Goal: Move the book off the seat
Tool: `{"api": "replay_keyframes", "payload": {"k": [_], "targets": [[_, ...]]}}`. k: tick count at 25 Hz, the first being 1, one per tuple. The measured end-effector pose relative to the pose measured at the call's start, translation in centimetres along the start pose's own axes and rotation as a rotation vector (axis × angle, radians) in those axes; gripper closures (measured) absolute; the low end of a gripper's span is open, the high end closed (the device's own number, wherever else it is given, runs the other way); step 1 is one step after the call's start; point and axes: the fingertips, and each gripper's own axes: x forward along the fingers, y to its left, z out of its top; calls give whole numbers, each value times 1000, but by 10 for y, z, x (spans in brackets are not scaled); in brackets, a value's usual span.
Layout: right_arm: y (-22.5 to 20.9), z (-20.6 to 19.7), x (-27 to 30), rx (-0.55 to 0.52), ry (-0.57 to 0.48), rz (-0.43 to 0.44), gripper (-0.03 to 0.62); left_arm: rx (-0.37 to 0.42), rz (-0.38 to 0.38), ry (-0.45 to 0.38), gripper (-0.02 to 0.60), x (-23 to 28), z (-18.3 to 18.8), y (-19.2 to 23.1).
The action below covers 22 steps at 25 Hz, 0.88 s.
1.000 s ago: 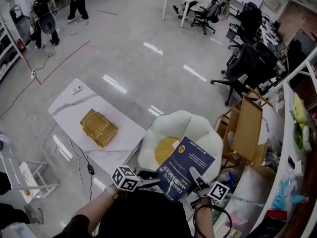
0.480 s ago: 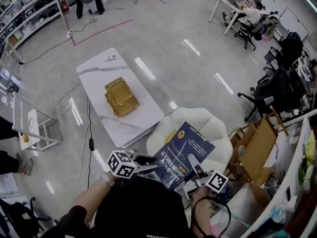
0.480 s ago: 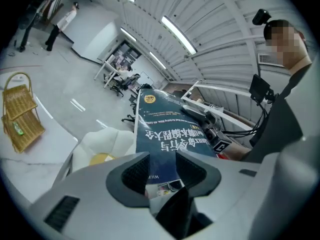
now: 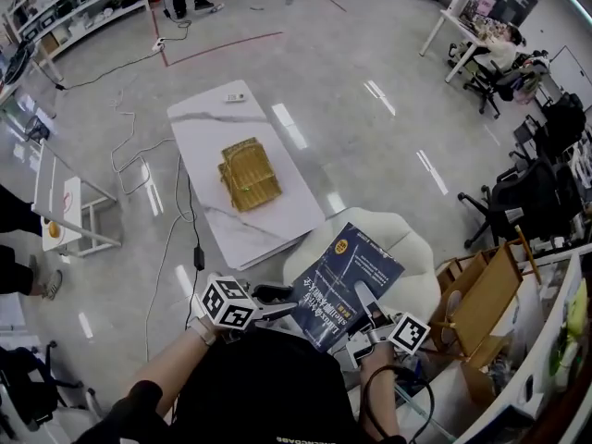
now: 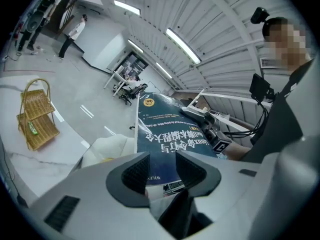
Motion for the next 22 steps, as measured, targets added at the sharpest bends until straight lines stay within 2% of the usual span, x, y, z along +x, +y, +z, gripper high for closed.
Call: {"api": "replay_keyframes", "payload": {"k": [10,16,22], "targets": [[8,-30,91,33,-17,-55,411,-52,-7,-35,416,-81,34,64],[-1,-51,137,77,-49,-125,411,-40,-1,-37,416,-131,48,105],[-6,-72,182,66,-76,-170,411,-30,-13,-31,416,-184,53,135]]}}
